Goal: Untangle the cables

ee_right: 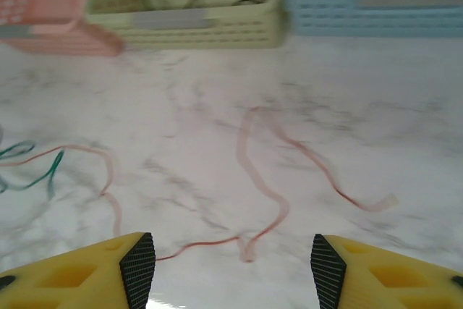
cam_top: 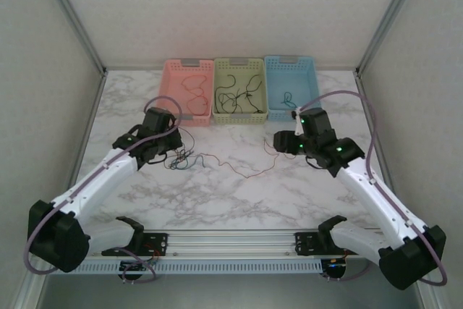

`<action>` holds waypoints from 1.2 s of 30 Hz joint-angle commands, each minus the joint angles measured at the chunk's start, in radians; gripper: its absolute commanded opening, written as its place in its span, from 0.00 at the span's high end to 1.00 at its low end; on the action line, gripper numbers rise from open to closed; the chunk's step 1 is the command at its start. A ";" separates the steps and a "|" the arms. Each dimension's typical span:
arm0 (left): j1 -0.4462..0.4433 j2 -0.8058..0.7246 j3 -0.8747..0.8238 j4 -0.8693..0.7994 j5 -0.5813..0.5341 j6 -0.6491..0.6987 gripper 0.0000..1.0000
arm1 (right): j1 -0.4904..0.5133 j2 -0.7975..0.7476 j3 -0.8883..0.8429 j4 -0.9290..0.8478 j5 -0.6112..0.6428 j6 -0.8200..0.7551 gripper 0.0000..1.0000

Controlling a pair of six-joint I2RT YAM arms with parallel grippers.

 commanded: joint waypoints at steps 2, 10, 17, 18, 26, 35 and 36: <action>0.006 -0.079 0.089 -0.112 0.003 0.044 1.00 | 0.114 0.152 -0.005 0.193 -0.237 -0.044 0.37; 0.007 -0.108 0.118 -0.149 -0.002 0.052 1.00 | 0.222 0.551 0.174 0.261 -0.334 -0.095 0.36; 0.007 -0.121 0.108 -0.151 -0.009 0.050 1.00 | 0.279 0.766 0.302 0.235 -0.417 -0.136 0.37; 0.007 -0.124 0.105 -0.150 -0.014 0.049 1.00 | 0.281 0.776 0.304 0.238 -0.432 -0.134 0.37; 0.007 -0.138 0.067 -0.115 -0.001 0.037 1.00 | 0.298 0.817 0.291 0.206 -0.475 -0.148 0.48; 0.007 -0.148 0.055 -0.126 -0.030 0.040 1.00 | 0.299 0.699 0.233 0.236 -0.335 -0.140 0.99; 0.007 -0.150 0.054 -0.128 -0.038 0.040 1.00 | 0.298 0.678 0.229 0.235 -0.324 -0.140 1.00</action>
